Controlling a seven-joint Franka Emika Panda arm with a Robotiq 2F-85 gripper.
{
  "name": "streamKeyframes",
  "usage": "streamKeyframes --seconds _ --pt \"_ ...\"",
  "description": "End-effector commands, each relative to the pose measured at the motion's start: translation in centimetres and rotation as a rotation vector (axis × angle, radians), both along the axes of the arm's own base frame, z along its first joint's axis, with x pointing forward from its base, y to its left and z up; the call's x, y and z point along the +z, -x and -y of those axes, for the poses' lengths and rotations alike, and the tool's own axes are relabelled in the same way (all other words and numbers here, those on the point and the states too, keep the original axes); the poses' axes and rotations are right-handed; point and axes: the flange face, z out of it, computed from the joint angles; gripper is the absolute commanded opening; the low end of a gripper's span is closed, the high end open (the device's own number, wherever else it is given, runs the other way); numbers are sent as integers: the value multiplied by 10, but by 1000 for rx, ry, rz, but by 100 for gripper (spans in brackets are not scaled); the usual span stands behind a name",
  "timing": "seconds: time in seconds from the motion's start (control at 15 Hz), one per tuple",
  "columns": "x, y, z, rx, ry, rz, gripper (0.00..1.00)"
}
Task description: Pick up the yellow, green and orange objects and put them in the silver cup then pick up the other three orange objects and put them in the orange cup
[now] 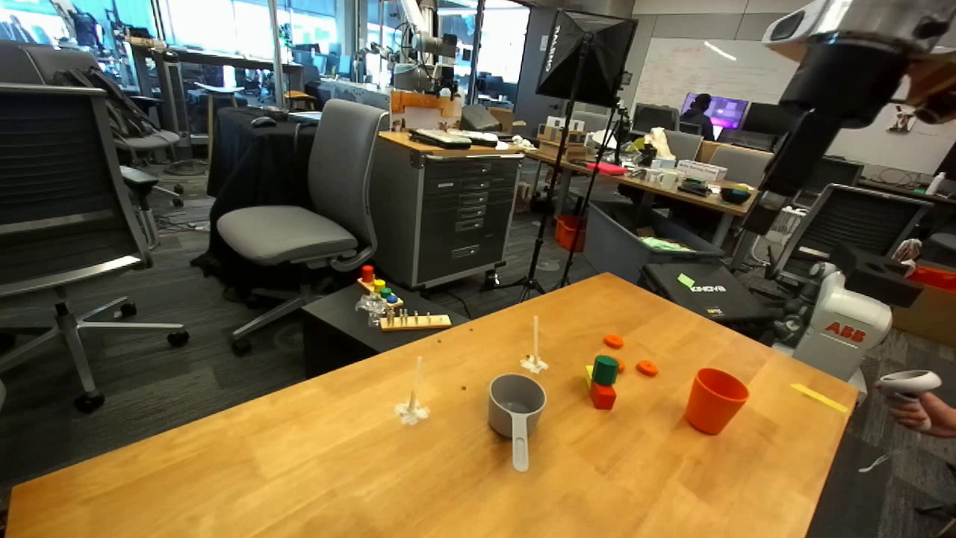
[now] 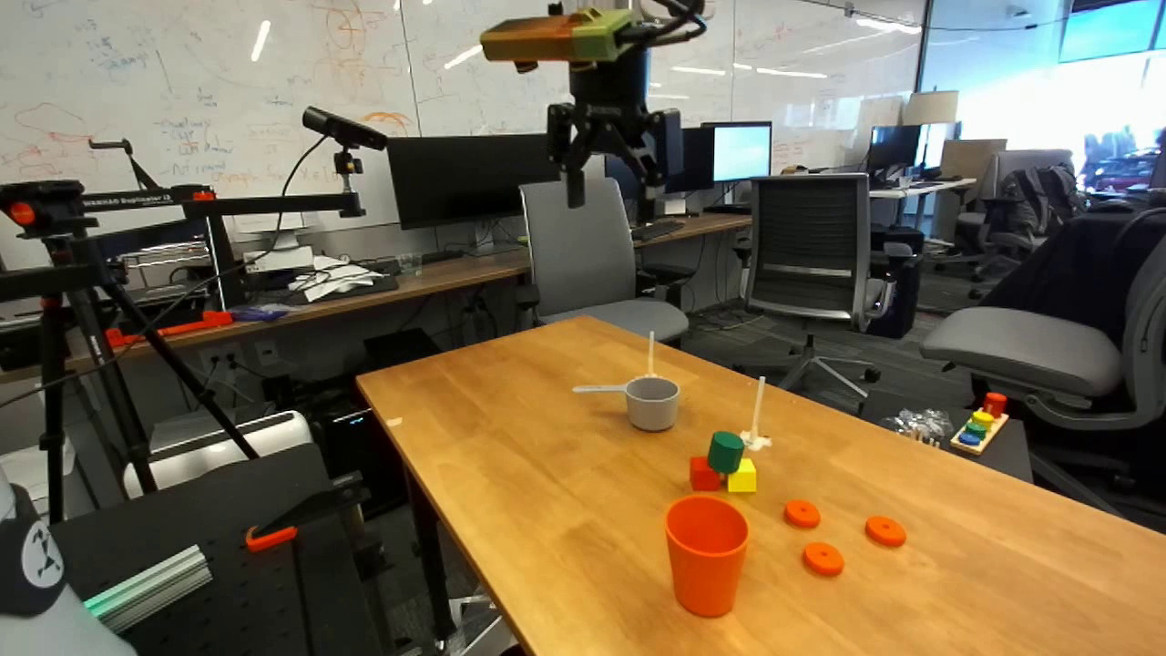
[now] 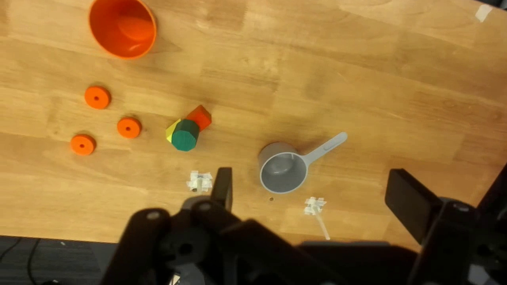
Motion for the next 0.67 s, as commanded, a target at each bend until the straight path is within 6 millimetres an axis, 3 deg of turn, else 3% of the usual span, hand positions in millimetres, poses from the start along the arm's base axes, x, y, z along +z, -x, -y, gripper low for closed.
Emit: streamKeyframes --seconds 0.0,0.07,0.13,0.2,0.33,0.47,0.6 --pt "-44 -66 17 -32 11 -52 100" --pt "-53 -75 17 -49 14 -87 100" --pt "-48 -80 19 -38 45 -82 100" --pt "-51 -54 19 -35 22 -68 100" --pt "-63 -72 22 -35 34 -80 100" --pt "-66 -76 21 -32 37 -66 100" --pt "-93 -79 22 -42 25 -99 100"
